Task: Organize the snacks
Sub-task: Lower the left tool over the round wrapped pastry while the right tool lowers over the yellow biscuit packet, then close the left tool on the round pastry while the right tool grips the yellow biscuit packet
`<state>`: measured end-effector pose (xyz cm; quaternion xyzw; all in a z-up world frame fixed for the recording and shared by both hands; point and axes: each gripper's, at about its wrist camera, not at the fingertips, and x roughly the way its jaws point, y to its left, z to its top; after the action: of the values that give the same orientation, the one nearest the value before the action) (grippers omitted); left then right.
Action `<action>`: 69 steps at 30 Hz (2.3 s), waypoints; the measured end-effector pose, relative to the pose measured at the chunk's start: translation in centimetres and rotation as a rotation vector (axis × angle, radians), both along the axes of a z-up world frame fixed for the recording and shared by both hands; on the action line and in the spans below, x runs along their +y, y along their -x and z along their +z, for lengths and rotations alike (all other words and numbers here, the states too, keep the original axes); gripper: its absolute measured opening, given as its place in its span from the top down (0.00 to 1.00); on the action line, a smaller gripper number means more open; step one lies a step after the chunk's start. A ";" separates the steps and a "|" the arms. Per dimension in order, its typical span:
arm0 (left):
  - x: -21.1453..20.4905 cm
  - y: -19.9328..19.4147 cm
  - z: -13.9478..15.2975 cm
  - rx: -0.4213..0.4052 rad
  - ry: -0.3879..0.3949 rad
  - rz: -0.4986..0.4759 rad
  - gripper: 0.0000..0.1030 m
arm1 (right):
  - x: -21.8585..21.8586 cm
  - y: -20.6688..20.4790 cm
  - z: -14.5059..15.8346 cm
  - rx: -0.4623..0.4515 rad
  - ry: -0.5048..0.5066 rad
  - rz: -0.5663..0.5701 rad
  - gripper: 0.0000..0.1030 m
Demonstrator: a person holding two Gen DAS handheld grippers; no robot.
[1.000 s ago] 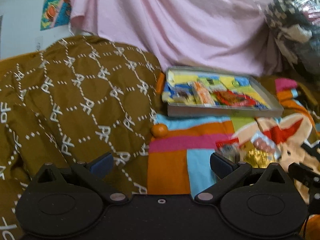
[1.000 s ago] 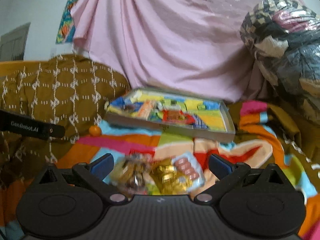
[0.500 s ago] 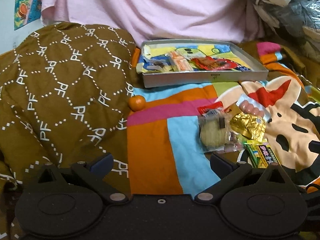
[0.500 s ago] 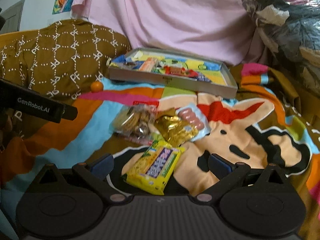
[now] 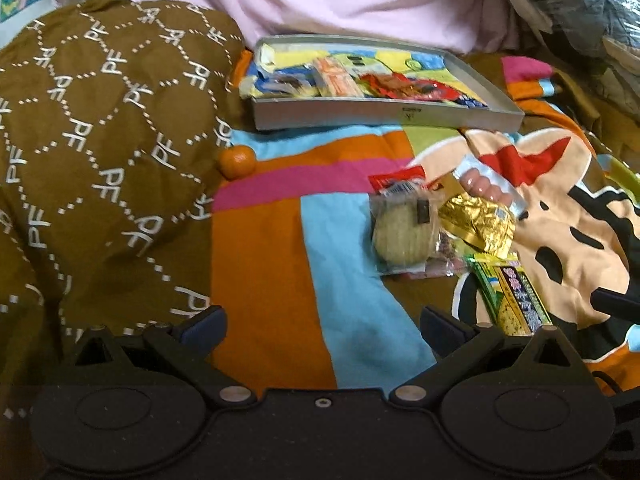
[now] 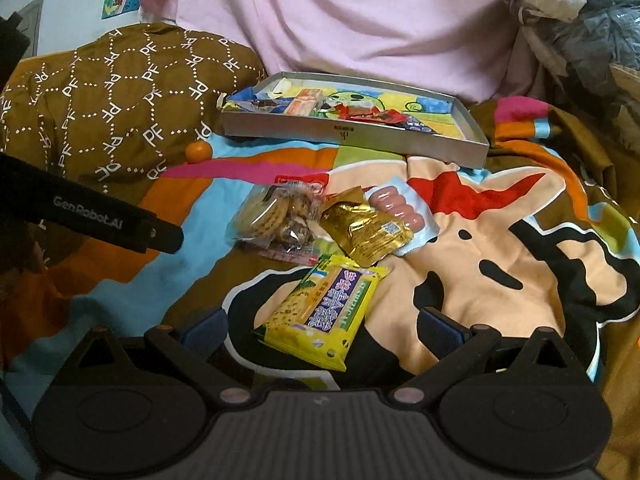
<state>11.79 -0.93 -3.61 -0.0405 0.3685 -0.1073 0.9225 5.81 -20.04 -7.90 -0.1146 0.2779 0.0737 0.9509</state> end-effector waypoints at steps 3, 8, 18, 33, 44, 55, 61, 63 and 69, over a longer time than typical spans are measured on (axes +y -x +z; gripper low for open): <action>-0.1 -0.4 -0.2 0.010 0.008 -0.004 0.01 | 0.0 -0.3 -0.1 0.009 -0.005 -0.002 0.00; -0.9 -2.3 0.0 -0.011 0.056 -0.019 0.01 | 0.1 -1.1 -0.3 0.020 -0.015 -0.014 0.00; -3.3 -5.1 -0.5 -0.056 0.053 -0.093 0.01 | -0.9 -2.8 -0.1 0.081 -0.092 -0.022 0.00; -3.4 -7.6 -1.6 -0.017 0.163 -0.237 0.18 | -1.1 -4.9 -0.2 0.140 -0.152 -0.045 0.23; -3.1 -8.1 -2.3 0.032 0.210 -0.243 0.47 | -0.3 -5.0 -0.7 0.156 -0.108 -0.043 0.36; -3.4 -6.8 -1.8 0.082 0.168 -0.230 0.50 | 0.0 -4.3 -0.7 0.141 -0.082 -0.001 0.40; -3.0 -5.3 -1.1 0.119 0.130 -0.223 0.51 | 0.5 -3.2 -0.7 0.125 -0.034 0.056 0.39; -2.7 -4.9 -1.0 0.137 0.128 -0.212 0.51 | 0.5 -3.2 -0.7 0.130 -0.034 0.061 0.38; -2.8 -4.9 -1.2 0.127 0.108 -0.213 0.49 | 0.3 -4.1 -0.8 0.168 -0.060 0.021 0.28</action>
<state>16.69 -3.77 -4.80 -0.0575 0.4221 -0.2215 0.8772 9.87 -19.77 -8.71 -0.0825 0.3530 0.1014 0.9264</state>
